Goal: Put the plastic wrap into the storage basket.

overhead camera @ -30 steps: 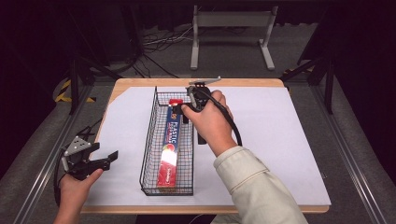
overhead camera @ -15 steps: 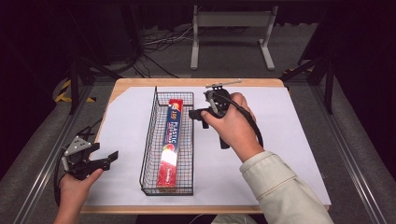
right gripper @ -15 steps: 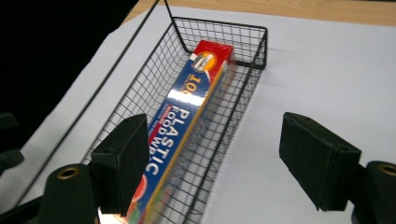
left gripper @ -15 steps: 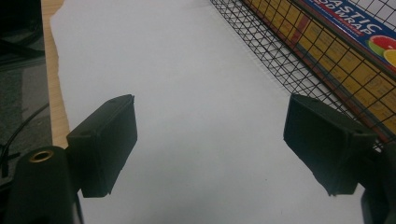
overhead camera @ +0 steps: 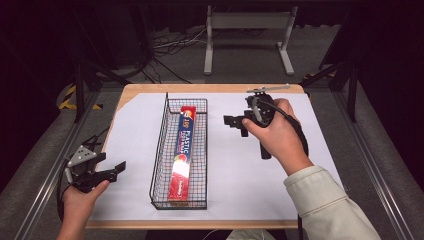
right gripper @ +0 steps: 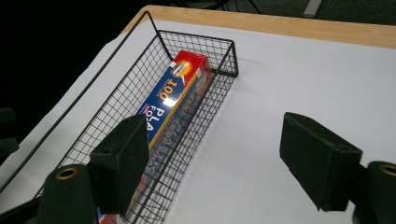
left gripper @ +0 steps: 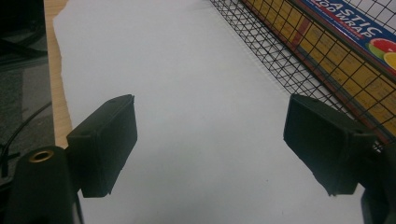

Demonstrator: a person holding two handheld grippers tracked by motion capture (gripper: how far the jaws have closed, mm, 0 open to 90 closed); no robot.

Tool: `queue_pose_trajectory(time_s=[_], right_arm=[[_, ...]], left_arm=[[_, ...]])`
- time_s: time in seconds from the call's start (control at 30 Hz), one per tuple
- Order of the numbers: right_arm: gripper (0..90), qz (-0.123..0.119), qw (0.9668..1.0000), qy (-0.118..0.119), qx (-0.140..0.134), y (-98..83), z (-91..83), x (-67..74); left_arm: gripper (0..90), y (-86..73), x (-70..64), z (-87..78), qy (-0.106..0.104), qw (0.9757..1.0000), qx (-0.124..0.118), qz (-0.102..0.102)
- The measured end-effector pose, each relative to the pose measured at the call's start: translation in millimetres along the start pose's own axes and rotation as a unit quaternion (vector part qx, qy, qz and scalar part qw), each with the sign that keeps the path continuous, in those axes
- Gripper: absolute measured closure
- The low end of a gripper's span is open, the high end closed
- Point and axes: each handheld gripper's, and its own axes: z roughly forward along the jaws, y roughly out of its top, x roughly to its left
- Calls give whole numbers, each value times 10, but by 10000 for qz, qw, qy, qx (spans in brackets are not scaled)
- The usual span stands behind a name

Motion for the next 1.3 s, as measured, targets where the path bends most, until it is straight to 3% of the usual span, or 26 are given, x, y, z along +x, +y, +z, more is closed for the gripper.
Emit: queue_pose_trajectory(time_s=[0.2, 0.47, 0.6, 0.83, 0.93, 1.2, 1.3], right_arm=[[231, 18, 10000, -66, -33, -40, -194, -208], [218, -6, 9999, -65, -107, -138, -317, -451], [205, -99, 9996, -63, -242, -230, -343, -582], [198, 3, 9992, -214, -334, -466, -348, -862], [196, 34, 9990, -201, -387, -531, -356, -928], [195, -159, 9984, -212, -492, -787, -290, -1089], [196, -101, 9982, -175, -572, -888, -256, -1142]], left_arm=[[181, -5, 8, 2, 12, 10000, 6, -3], [181, -12, 13, 5, 26, 10000, 12, -28], [180, -18, 15, 11, 37, 10000, 24, -18], [181, -35, 28, 31, 57, 10000, 31, -33], [181, -42, 28, 42, 62, 10000, 59, -24], [178, -47, 22, 55, -7, 10000, 41, 1], [176, -53, 20, 68, -16, 10000, 65, 23]])
